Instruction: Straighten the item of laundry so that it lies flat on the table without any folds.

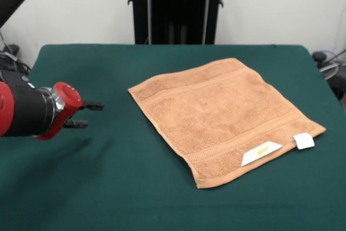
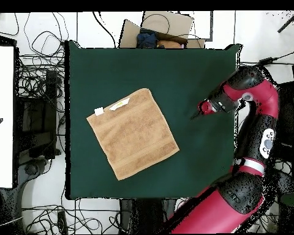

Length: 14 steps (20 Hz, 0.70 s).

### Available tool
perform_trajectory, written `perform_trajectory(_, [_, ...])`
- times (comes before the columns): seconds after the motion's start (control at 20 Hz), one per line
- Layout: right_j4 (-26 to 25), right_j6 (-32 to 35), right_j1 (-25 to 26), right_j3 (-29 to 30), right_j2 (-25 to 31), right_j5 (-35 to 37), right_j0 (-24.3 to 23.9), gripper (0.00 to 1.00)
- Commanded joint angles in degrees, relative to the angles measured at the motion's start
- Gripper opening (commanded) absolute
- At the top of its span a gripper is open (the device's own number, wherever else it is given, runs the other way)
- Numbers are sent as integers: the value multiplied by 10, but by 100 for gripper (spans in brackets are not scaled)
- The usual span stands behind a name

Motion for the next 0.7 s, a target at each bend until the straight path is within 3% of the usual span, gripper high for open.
perform_trajectory(0.05, [49, 208, -49, 136, -90, -105, 16, 100])
perform_trajectory(0.4, [88, 261, -97, 246, -130, -245, 15, 100])
perform_trajectory(0.6, [72, 227, -176, 364, -124, -466, 1, 100])
perform_trajectory(0.7, [64, 235, -212, 412, -122, -529, -3, 100])
